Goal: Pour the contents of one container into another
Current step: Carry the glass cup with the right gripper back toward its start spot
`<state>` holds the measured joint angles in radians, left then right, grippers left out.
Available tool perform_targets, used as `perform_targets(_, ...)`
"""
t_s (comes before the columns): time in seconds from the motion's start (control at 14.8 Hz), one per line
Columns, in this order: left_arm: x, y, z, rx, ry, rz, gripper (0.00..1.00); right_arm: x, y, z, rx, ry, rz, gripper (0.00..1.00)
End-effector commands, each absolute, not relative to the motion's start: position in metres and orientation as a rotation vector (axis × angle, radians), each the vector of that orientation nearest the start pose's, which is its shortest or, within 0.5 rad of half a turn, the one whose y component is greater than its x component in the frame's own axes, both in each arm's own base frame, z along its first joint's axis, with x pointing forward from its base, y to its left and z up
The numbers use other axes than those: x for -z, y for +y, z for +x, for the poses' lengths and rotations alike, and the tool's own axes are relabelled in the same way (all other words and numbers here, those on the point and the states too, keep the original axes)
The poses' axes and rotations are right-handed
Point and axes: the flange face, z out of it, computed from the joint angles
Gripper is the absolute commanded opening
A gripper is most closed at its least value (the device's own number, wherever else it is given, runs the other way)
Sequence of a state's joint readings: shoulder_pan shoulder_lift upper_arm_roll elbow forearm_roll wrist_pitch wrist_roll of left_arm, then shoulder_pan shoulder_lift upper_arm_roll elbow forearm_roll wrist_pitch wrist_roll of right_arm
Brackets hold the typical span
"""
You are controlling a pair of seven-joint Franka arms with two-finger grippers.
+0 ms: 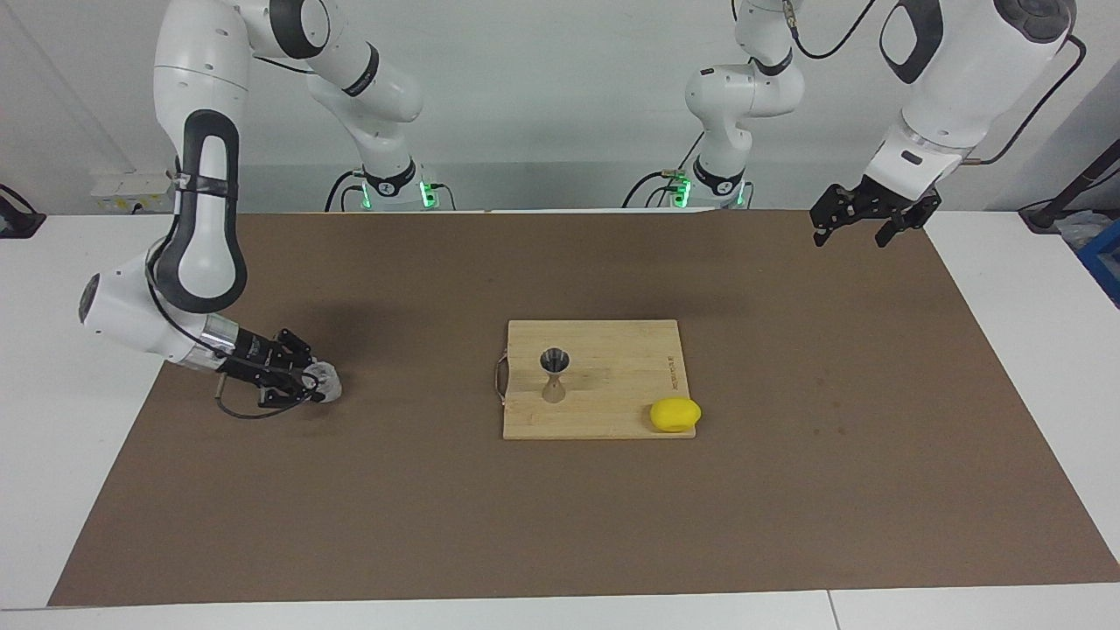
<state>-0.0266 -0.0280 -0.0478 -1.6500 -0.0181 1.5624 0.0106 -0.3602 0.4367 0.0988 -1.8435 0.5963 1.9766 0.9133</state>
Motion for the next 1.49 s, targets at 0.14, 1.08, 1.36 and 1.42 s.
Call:
perform_targets(0.14,-0.603,-0.042,0.539,-0.086,0.132,-3.156,1.00,-0.288,-0.125,0.596,-0.594,1.785,-1.942,1.00)
perform_targets(1.08,-0.603,-0.042,0.539,-0.086,0.132,-3.156,1.00,-0.382,-0.052,0.579,-0.383,1.135,-2.795,1.00)
perform_targets(1.36,-0.603,-0.042,0.539,-0.086,0.132,-3.156,1.00,-0.382,0.004,0.581,-0.340,0.715,-3.059,1.00)
perform_targets(1.42,-0.603,-0.042,0.539,-0.086,0.132,-3.156,1.00,-0.387,0.015,0.581,-0.322,0.608,-3.101,1.00)
